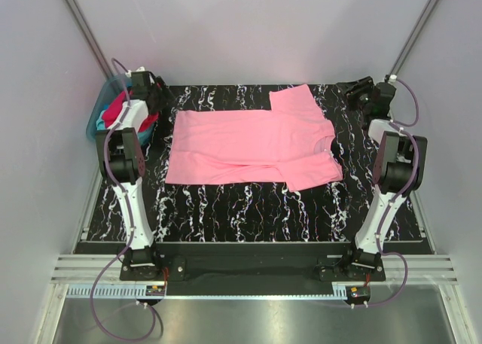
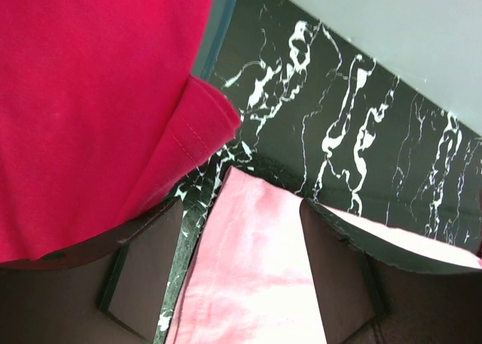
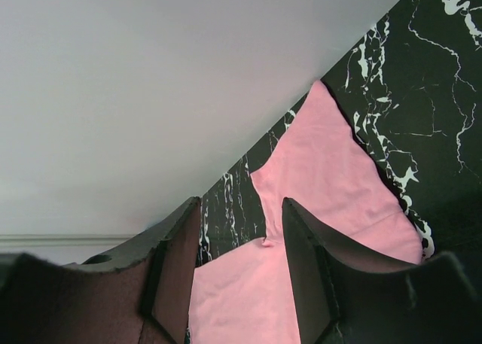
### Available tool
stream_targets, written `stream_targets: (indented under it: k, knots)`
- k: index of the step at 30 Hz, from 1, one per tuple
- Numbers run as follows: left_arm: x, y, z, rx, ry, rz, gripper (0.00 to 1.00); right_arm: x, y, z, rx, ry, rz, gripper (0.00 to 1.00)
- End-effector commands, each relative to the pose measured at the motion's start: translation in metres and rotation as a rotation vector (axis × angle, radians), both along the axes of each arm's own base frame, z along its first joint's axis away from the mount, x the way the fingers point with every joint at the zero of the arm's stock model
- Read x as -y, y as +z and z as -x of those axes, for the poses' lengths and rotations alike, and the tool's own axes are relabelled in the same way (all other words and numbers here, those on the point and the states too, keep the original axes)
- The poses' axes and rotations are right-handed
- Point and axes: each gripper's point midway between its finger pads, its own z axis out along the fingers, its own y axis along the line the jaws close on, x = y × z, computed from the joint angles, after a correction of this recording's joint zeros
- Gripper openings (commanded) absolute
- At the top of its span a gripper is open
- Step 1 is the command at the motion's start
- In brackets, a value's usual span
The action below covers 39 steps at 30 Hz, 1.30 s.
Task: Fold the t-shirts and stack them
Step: Fold the tshirt
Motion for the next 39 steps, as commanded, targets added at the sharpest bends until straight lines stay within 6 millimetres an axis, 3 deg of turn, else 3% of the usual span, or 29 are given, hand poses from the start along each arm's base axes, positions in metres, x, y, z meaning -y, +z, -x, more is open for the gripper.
stream_targets:
  k: [1,8,15,21,32,39]
  knots:
    - [-0.026,-0.021,0.019,-0.077,0.065,-0.037,0.72,-0.001,0.013,-0.009,0.035,0.012,0.031,0.55]
    - [0.030,-0.036,0.013,-0.113,-0.031,0.002,0.71,0.001,-0.017,-0.017,-0.067,0.009,0.004,0.55]
    - [0.055,-0.044,0.006,-0.158,-0.069,0.003,0.71,0.001,-0.044,-0.022,-0.205,0.016,-0.002,0.56]
    - [0.053,-0.057,0.010,-0.202,-0.063,0.000,0.70,0.003,-0.055,-0.017,-0.297,-0.013,0.015,0.56]
    - [0.029,-0.046,0.019,-0.244,-0.040,-0.091,0.71,0.000,-0.069,-0.010,-0.336,-0.005,0.008,0.56]
    - [0.029,-0.059,0.020,-0.277,-0.045,-0.085,0.71,0.002,-0.058,-0.005,-0.312,-0.014,0.024,0.56]
